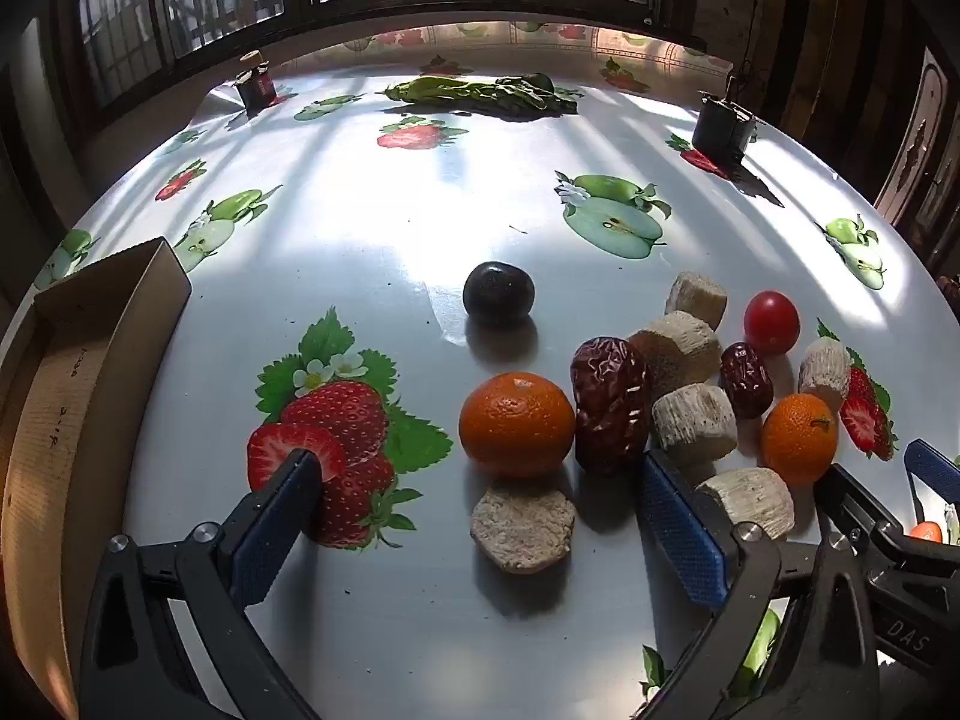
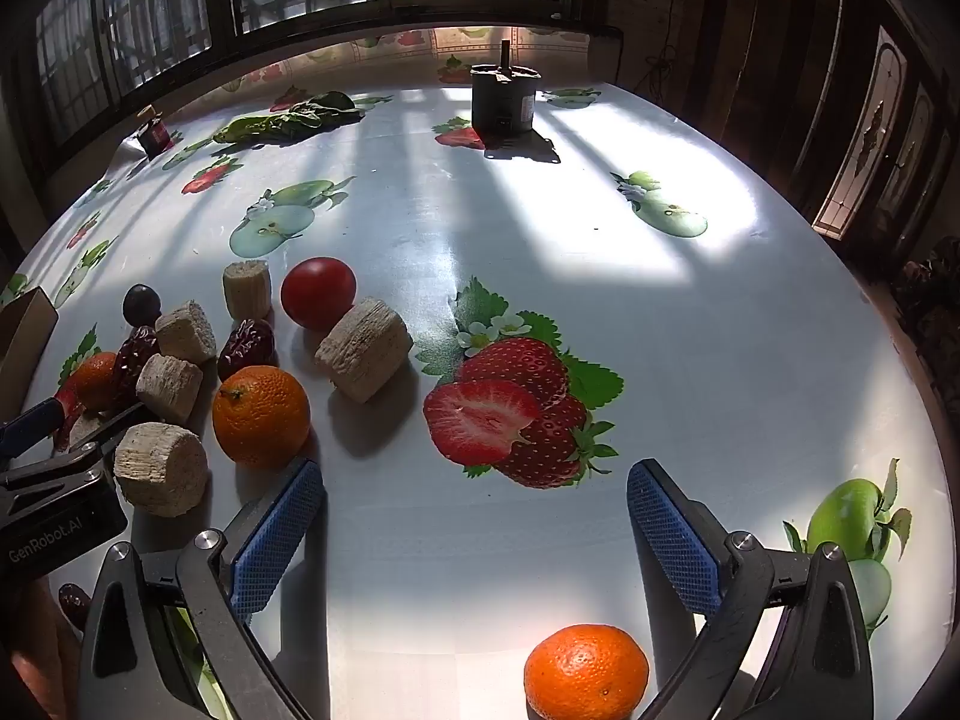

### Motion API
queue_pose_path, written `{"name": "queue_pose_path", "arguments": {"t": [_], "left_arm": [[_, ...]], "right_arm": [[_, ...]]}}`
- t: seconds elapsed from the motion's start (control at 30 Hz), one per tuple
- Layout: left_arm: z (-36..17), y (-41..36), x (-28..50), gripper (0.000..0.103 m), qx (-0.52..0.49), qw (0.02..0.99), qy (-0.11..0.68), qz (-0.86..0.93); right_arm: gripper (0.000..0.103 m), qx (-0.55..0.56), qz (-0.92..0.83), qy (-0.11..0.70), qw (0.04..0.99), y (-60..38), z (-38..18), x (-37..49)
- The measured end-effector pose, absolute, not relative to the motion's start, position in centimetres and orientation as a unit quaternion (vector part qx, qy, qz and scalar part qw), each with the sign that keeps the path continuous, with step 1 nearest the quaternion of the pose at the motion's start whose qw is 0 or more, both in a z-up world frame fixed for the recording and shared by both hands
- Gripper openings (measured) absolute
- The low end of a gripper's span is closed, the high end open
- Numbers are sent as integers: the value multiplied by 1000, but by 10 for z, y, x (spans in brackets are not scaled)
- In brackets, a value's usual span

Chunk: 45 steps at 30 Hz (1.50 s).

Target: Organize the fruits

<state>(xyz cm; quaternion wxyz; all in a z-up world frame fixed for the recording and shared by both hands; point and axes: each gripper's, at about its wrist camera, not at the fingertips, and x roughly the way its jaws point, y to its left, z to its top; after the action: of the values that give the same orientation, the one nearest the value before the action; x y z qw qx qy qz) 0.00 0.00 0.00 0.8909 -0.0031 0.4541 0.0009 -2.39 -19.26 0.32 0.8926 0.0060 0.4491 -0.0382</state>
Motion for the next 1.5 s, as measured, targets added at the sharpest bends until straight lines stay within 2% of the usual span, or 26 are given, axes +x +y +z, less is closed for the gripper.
{"name": "queue_pose_path", "arguments": {"t": [0.93, 1.33, 1.5], "left_arm": [[0, 0, 0, 103, -2, 891, 455, 1], [1, 1, 6, 103, 20, 869, 492, -38], [15, 11, -14, 95, 8, 878, 478, -39]], "right_arm": [[102, 7, -38, 449, 893, -193, 3, -24], [102, 19, -55, 480, 875, -193, 4, -26], [102, 17, -52, 480, 876, -191, 5, -27]]}}
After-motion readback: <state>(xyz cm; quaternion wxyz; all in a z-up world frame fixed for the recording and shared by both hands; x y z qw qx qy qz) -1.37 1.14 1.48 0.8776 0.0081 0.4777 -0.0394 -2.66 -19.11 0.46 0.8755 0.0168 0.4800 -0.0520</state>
